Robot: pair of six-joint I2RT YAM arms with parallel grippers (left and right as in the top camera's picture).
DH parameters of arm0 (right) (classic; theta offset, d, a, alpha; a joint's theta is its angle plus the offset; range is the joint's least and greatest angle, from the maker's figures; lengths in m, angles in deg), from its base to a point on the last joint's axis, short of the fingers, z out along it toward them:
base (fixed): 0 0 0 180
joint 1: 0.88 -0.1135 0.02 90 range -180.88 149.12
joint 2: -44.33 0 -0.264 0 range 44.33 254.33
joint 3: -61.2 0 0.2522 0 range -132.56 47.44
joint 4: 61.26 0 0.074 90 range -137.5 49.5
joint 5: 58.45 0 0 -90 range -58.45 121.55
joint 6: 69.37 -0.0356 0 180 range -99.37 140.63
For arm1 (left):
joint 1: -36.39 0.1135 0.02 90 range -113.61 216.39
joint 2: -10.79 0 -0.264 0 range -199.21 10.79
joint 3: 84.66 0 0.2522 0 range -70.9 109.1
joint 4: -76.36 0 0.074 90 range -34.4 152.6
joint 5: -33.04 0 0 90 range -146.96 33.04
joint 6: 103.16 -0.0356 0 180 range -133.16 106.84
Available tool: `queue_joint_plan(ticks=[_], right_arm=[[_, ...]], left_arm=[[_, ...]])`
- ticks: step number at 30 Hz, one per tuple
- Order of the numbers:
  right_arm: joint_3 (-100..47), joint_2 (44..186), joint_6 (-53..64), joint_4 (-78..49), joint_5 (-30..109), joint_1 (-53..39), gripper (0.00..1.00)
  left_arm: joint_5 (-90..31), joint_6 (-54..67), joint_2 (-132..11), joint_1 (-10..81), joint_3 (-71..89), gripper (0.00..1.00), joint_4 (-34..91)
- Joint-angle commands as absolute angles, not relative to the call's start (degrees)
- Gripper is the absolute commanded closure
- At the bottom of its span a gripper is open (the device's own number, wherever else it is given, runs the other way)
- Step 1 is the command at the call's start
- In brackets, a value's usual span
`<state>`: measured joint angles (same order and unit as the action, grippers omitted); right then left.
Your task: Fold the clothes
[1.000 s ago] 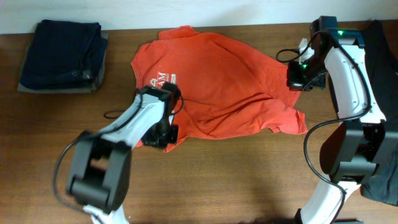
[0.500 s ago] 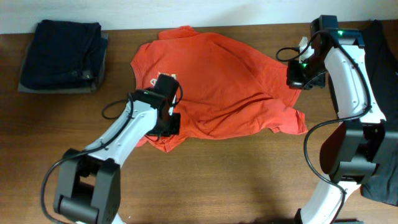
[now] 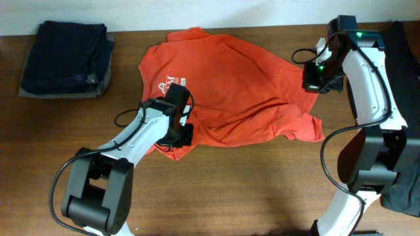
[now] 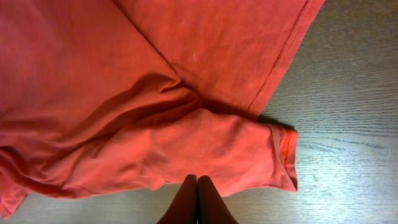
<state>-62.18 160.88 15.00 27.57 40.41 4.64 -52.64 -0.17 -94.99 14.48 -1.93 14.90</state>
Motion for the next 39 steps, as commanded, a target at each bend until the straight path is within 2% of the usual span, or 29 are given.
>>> queue_joint_plan(ticks=[1, 17, 29, 35, 39], right_arm=[[-61.85, 161.15, 14.17, 27.33, 40.32, 4.42, 0.96], [-61.85, 161.15, 14.17, 27.17, 40.32, 4.38, 0.96], [-61.85, 161.15, 14.17, 25.01, 40.30, 4.40, 0.95], [-61.85, 161.45, 14.17, 20.99, 40.30, 4.40, 0.95], [-61.83, 162.98, 13.47, 18.39, 40.96, 4.38, 0.96]], left_arm=[[-52.16, -2.59, -97.78, 14.44, -2.79, 0.99, 15.03], [-51.97, -2.07, -100.10, 14.41, -9.10, 0.99, 15.01], [-51.97, 8.53, -100.10, 14.41, -11.35, 0.99, 2.26], [-57.56, 17.23, -98.83, 14.48, -11.35, 0.99, -5.32], [-58.26, 17.67, -94.85, 15.16, -11.25, 0.99, -6.00]])
